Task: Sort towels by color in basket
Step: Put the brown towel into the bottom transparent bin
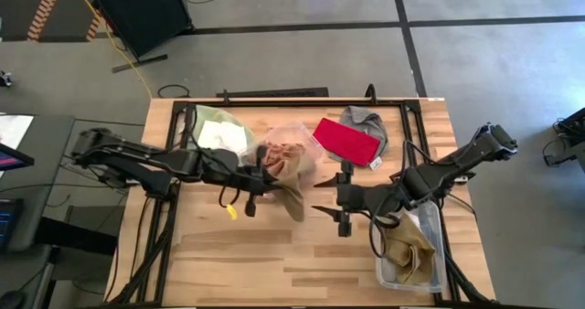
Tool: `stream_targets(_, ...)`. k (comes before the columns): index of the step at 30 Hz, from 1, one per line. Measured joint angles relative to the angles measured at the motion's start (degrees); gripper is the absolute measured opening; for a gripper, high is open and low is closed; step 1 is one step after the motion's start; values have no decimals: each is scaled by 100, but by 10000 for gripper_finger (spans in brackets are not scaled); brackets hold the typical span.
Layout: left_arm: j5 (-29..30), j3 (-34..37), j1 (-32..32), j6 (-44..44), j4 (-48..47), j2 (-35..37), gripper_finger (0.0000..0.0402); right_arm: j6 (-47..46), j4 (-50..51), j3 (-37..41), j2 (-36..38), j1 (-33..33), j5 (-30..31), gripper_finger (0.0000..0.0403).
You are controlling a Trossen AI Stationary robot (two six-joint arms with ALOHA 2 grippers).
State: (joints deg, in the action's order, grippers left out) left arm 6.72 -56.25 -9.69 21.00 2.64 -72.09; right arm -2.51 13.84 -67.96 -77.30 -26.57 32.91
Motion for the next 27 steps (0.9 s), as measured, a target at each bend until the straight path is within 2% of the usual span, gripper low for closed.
stream_targets(3, -75, 0, -80, 170, -17, -105, 0, 151, 8, 0, 5, 21, 6, 268)
stream_targets(9, -688, 0, -199, 408, 65, -112, 0, 355, 111, 0, 9, 214, -9, 268)
stream_targets(17, -1003, 0, -221, 430, 141, -168, 0, 453, -13, 0, 6, 434, -644, 268)
stream_targets(27, -1309, -151, -203, 445, 266, -606, 0, 1182, -662, 0, -631, 503, -905, 268)
